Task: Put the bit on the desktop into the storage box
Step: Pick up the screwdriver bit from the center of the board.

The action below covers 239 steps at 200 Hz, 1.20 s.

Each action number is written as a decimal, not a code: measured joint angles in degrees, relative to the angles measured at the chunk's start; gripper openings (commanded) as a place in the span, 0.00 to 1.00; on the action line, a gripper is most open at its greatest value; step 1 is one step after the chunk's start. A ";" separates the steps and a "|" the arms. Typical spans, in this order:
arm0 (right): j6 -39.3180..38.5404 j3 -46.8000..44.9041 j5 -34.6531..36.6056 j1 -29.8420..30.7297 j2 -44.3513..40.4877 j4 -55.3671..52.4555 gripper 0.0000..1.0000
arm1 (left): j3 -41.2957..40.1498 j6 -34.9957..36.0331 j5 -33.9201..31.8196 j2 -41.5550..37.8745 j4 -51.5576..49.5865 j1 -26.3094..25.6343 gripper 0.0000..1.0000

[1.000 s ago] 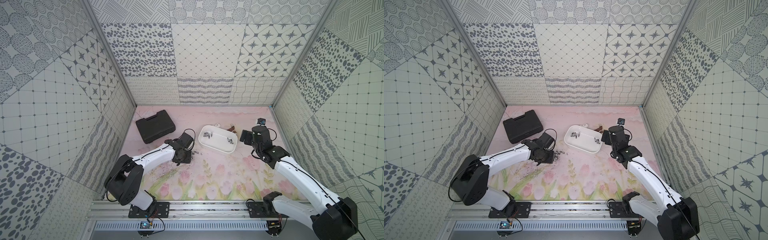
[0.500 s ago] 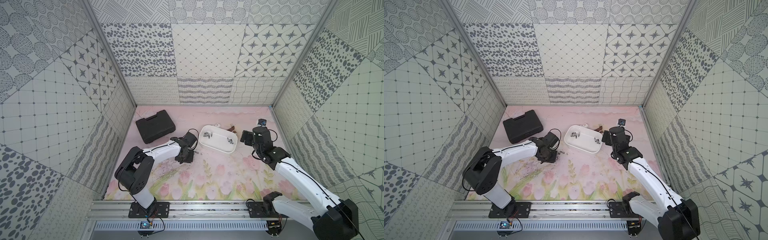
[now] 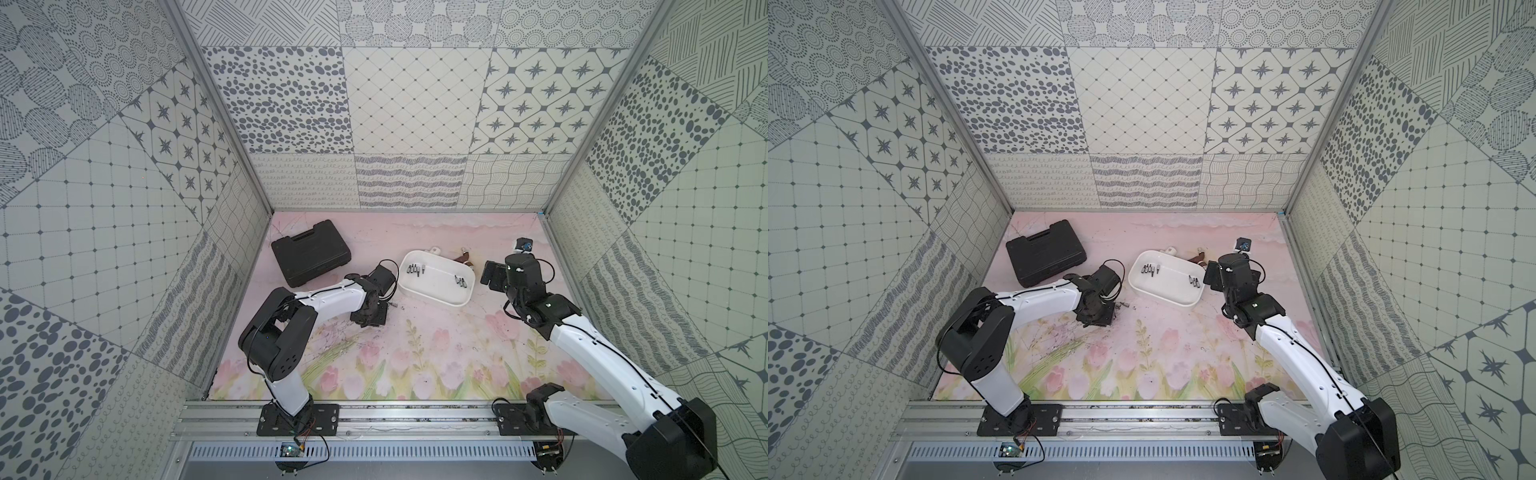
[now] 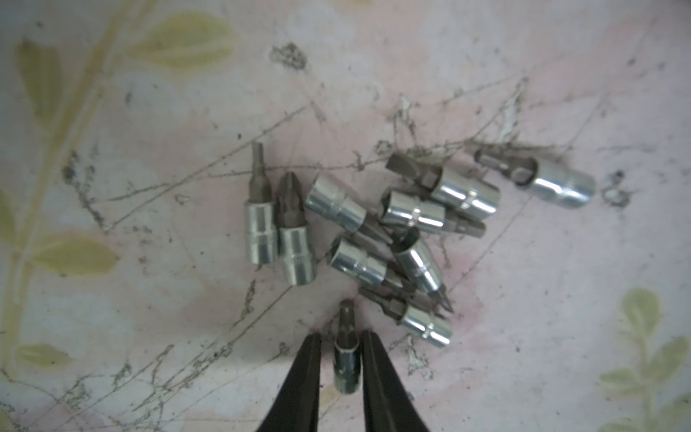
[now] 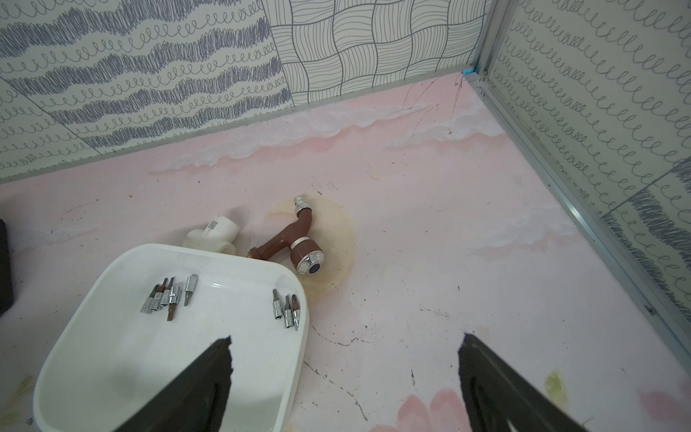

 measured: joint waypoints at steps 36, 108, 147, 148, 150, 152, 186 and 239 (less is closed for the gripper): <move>0.00 -0.02 0.00 -0.02 0.00 0.00 0.97 | 0.02 0.04 -0.28 0.02 0.07 -0.02 0.16; 0.02 -0.33 0.02 -0.07 0.00 0.02 0.97 | -0.31 0.07 -1.03 -0.48 0.22 -0.31 0.13; 0.02 -0.35 0.02 -0.07 0.00 0.04 0.97 | -0.63 0.07 -1.11 -1.97 0.02 -0.33 0.13; 0.02 -0.35 0.02 -0.07 0.00 0.02 0.97 | -0.63 0.07 -1.11 -2.03 0.02 -0.33 0.12; 0.02 -0.35 0.02 -0.07 0.00 0.02 0.96 | -0.63 0.07 -1.11 -2.10 0.02 -0.33 0.13; 0.02 -0.37 0.02 -0.07 0.00 0.02 0.97 | -0.63 0.07 -1.11 -2.27 0.02 -0.33 0.13; 0.02 -0.50 0.07 -0.17 -0.04 0.07 0.97 | -0.83 0.07 -1.33 -5.46 -0.07 -0.46 0.12; 0.04 -0.94 0.39 -0.37 -0.85 0.04 0.97 | 0.59 0.22 -1.60 -10.38 -1.62 -0.90 0.11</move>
